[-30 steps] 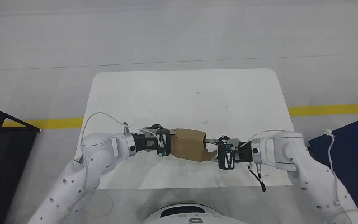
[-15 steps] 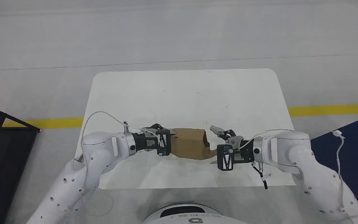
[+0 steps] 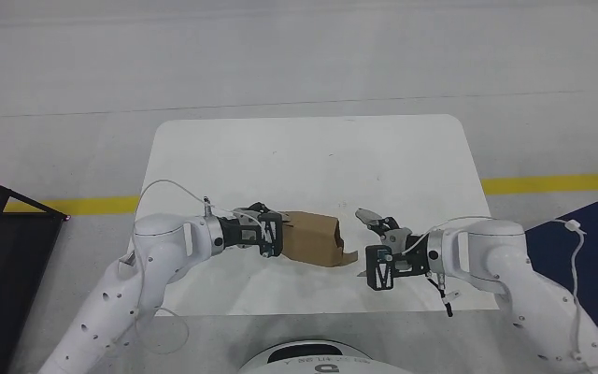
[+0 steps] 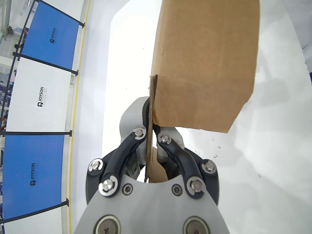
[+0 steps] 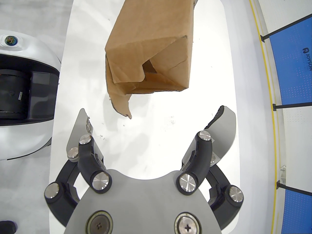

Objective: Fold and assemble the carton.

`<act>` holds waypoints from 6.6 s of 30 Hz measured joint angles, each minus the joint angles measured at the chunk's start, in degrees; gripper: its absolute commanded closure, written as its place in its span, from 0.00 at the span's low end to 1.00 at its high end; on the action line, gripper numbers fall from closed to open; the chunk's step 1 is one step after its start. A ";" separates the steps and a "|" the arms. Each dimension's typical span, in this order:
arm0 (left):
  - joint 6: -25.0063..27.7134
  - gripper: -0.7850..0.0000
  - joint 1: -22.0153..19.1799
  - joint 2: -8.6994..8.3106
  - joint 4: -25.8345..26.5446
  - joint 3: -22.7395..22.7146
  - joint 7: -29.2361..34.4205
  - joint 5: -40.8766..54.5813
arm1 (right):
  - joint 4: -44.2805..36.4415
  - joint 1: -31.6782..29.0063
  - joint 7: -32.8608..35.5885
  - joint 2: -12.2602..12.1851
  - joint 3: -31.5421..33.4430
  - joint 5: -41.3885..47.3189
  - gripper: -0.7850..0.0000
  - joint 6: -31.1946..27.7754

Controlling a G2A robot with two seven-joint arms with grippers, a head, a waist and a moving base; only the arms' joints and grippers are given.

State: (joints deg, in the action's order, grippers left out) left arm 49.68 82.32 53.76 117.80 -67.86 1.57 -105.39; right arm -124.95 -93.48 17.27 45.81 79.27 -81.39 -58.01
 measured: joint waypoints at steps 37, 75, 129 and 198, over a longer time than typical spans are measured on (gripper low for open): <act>1.71 1.00 0.10 -0.83 1.03 1.37 -1.72 -2.04 | 1.71 5.90 -1.91 -1.83 -8.65 -0.07 0.46 0.01; -1.95 1.00 -2.33 -0.60 -4.27 -0.98 1.44 7.60 | 3.75 3.66 -5.57 -2.35 0.28 6.07 0.00 2.86; 2.29 1.00 -1.89 -1.32 -0.59 0.26 -0.78 8.10 | 2.48 8.66 -2.22 -1.17 -8.83 1.92 0.47 0.54; -8.11 1.00 4.25 -1.63 0.89 -2.92 -2.94 10.47 | 8.90 -0.99 -15.95 2.11 -5.73 14.27 0.00 26.36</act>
State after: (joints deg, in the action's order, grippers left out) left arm 41.58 86.56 52.13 118.69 -70.78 -1.37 -94.93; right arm -116.06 -94.47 1.32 47.92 73.54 -67.11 -31.65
